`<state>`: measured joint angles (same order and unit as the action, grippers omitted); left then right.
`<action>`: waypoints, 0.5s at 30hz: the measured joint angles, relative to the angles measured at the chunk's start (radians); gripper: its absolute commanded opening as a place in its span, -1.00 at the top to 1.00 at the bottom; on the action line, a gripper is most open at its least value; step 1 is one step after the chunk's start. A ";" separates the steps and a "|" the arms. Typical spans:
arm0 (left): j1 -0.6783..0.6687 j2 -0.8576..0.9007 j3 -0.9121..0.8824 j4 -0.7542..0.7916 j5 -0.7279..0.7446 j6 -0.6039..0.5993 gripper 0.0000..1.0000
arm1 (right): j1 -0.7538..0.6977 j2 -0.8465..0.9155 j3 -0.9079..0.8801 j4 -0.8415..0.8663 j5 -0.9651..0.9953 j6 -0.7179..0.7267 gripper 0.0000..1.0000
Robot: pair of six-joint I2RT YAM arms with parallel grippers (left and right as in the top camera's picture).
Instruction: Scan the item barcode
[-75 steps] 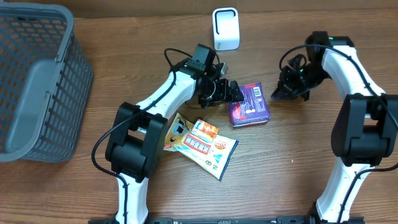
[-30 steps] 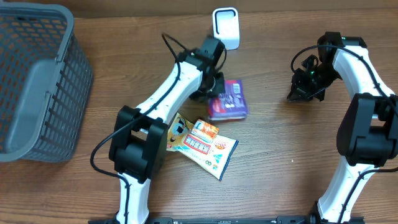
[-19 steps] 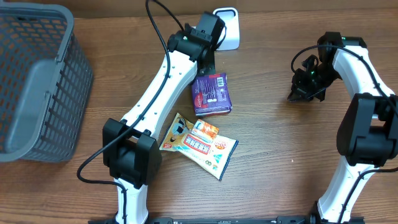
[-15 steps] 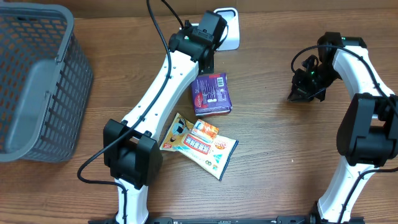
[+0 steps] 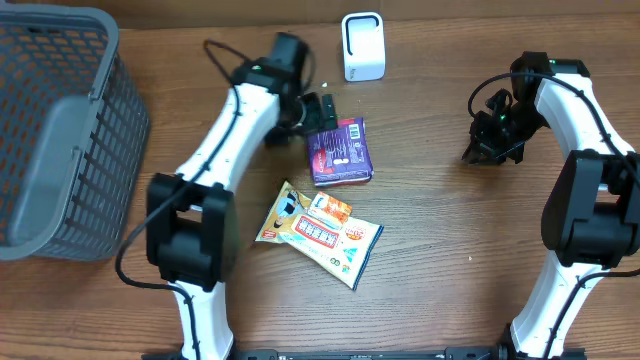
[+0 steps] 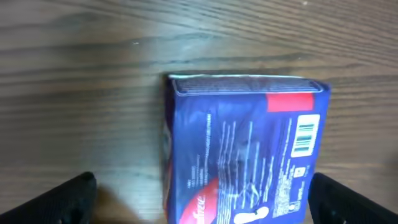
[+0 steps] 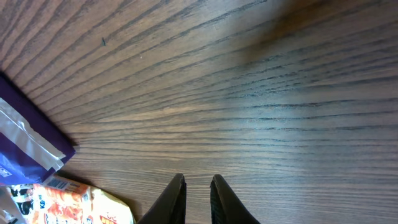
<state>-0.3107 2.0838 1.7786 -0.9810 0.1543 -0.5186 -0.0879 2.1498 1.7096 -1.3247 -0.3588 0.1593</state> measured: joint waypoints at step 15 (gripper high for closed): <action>0.035 0.011 -0.333 0.409 0.480 0.091 -0.75 | 0.003 0.000 0.000 0.019 0.000 0.000 0.67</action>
<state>-0.2752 2.0949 1.4452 -0.5716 0.6342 -0.4278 -0.0845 2.1498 1.7100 -1.3052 -0.3592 0.1596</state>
